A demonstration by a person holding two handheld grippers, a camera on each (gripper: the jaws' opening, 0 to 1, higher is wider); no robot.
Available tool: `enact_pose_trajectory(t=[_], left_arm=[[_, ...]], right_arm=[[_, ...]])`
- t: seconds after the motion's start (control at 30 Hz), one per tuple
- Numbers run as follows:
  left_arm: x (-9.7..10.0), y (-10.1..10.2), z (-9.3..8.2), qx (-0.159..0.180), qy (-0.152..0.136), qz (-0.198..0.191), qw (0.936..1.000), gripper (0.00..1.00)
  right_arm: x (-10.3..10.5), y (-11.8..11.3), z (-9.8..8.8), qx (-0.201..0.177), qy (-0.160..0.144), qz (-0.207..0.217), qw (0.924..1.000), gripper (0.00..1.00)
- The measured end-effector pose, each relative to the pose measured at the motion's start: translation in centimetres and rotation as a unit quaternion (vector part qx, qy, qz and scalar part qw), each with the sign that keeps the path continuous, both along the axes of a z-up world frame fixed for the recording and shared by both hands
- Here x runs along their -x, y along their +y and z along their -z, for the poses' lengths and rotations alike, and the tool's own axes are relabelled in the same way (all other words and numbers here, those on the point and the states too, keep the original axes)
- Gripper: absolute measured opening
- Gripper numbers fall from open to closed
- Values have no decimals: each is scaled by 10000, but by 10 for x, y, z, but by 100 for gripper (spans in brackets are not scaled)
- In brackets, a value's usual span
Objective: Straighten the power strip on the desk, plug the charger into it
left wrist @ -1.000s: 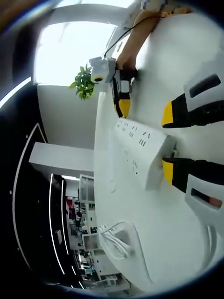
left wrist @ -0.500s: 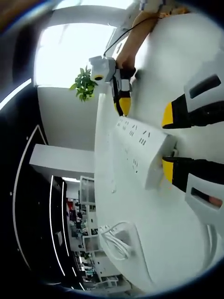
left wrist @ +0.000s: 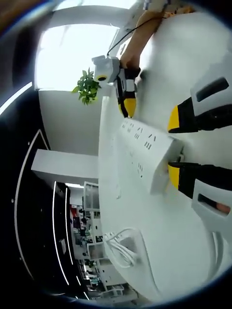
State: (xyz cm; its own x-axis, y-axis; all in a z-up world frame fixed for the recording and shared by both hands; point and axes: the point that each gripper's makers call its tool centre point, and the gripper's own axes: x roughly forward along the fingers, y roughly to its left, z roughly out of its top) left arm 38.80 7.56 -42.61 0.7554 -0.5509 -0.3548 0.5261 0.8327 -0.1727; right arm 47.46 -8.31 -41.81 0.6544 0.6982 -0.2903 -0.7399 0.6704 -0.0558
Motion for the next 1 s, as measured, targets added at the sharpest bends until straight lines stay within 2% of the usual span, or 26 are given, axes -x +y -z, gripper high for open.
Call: enact_pose_trajectory(t=[0.37, 0.63, 1.0], left_arm=[[-4, 6, -1, -5, -22, 2, 10000, 22], [-3, 6, 1, -126, -69, 20, 9999, 23], [2, 5, 1, -6, -19, 35, 10000, 22]], right_arm=[[5, 1, 1, 216, -108, 20, 9997, 20], [4, 0, 1, 205, -87, 110, 9997, 20], [5, -1, 1, 144, -73, 233, 9996, 19]])
